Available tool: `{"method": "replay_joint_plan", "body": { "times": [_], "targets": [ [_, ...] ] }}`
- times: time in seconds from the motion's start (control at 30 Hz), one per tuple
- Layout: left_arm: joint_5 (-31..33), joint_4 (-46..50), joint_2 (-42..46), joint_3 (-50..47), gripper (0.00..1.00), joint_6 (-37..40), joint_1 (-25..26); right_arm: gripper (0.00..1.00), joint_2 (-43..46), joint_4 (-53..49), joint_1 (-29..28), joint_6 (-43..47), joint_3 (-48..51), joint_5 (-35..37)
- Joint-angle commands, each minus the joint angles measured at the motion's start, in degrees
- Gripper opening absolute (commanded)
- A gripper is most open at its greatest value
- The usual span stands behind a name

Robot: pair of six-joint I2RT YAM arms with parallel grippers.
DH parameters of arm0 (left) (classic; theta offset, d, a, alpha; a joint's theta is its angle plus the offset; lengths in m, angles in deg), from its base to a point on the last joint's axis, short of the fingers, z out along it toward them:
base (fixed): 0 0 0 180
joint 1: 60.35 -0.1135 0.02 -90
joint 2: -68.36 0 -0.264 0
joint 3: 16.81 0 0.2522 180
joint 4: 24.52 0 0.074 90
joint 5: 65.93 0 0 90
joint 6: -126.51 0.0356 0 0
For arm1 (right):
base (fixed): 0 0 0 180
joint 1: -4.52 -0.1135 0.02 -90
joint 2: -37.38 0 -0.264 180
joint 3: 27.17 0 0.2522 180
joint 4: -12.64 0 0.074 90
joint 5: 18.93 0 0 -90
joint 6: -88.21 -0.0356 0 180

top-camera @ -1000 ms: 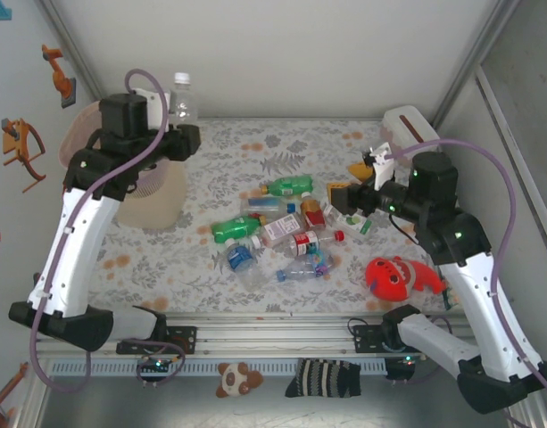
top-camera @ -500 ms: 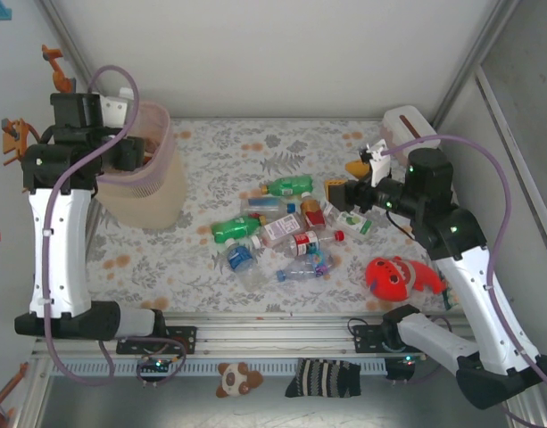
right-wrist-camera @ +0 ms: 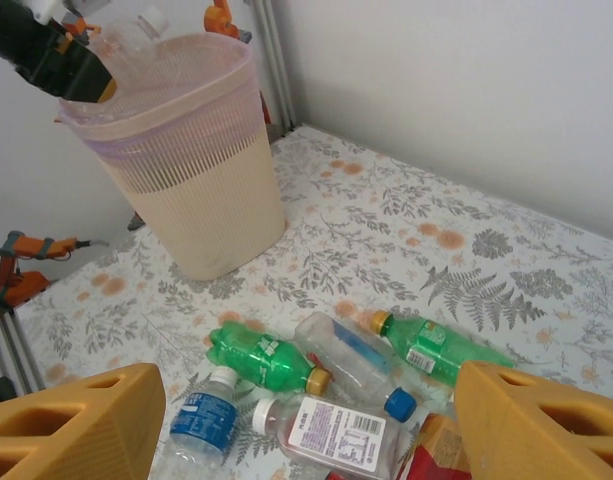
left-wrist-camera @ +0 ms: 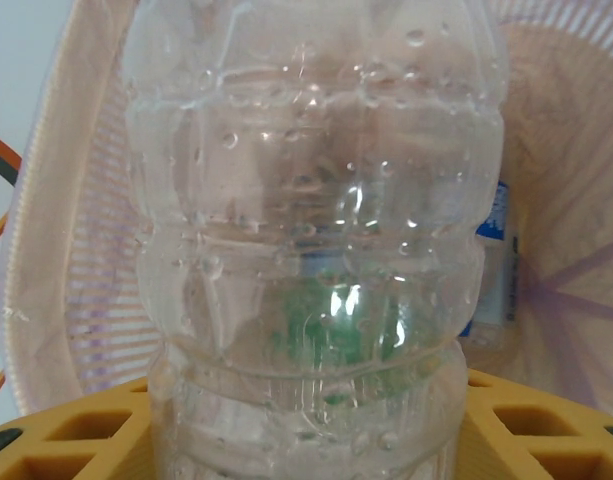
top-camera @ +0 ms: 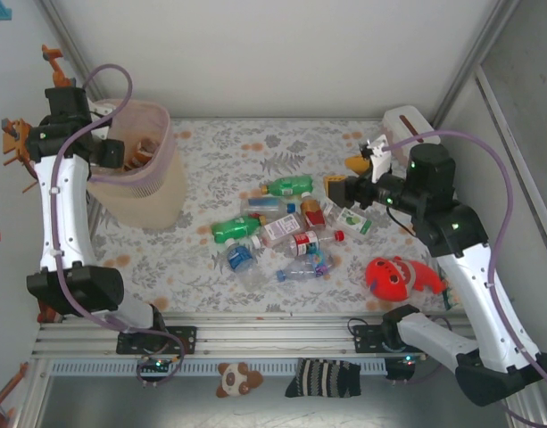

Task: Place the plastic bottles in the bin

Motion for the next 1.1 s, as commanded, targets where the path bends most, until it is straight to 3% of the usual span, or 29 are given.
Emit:
{"method": "replay_joint_plan", "body": {
  "times": [0.0,0.33,0.77,1.07],
  "targets": [
    [-1.04,-1.54,-1.34,-1.21,0.57,1.4,-1.39,0.75,-0.24,-0.81,0.1,1.63,-1.62,-0.62],
    [-0.31,-4.92,-5.4,-7.56,0.62,-2.74,-4.78,0.75,-0.97,-1.23,0.1,1.24,-1.88,-0.1],
    [-3.43,-5.02,-8.43,-6.6,0.93,-5.6,-4.97,0.75,-0.58,-3.91,0.1,1.54,-1.7,2.63],
    [-8.45,-6.2,-4.31,-7.21,0.97,-7.11,-4.97,0.75,-0.83,-4.48,0.07,1.12,-2.23,4.47]
  ]
}}
